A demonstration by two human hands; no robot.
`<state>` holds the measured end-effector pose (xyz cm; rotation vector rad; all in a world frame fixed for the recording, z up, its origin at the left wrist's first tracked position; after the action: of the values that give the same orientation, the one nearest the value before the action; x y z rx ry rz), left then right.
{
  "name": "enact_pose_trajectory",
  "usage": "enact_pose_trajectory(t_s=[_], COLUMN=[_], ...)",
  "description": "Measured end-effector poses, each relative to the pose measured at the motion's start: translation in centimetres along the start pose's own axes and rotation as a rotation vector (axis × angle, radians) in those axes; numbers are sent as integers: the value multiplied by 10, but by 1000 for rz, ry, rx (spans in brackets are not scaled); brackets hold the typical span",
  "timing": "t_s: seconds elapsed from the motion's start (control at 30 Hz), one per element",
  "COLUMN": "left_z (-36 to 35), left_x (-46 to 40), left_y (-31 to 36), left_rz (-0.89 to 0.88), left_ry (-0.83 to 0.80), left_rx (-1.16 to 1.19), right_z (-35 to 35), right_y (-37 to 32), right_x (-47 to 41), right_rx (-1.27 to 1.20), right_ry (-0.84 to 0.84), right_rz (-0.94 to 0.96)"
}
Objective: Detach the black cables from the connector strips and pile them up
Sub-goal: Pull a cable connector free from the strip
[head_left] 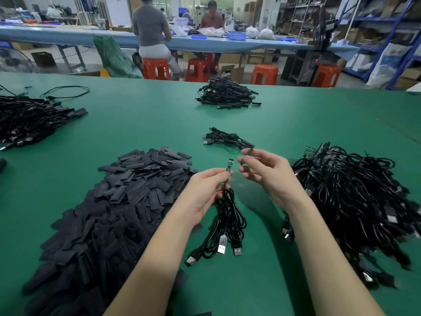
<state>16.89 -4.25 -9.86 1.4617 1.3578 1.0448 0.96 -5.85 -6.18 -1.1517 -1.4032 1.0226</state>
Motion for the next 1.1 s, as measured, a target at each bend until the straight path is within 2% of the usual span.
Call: enact_pose_trajectory(t_s=[0.13, 0.23, 0.5, 0.63, 0.83, 1.0, 1.1], left_z=[1, 2, 4, 5, 9, 8, 8], left_x=[1, 2, 3, 6, 8, 12, 11], left_y=[2, 4, 9, 18, 35, 40, 40], left_rz=[13, -1, -36, -75, -137, -150, -188], left_ry=[-59, -70, -88, -158, -245, -346, -337], left_rx=[18, 60, 9, -56, -152, -158, -186], right_z=[3, -4, -8, -8, -17, -29, -32], right_y=[8, 9, 11, 10, 1, 4, 4], right_x=[4, 3, 3, 5, 11, 23, 24], right_rx=[-253, -303, -293, -228, -184, -84, -78], right_ry=[-54, -93, -98, -117, -199, -397, -391], right_rz=[23, 44, 48, 40, 25, -100, -107])
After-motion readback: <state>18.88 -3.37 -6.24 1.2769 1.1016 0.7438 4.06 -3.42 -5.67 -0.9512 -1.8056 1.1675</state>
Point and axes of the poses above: each hand's wrist, its own x-axis away from the middle knuckle, its own z-axis out of the back of the hand, y = z × x, the point moved 8 cm from there along -x, towards the middle knuckle, and after that the axes turned 13 degrees about -z, right-handed, at the moved point
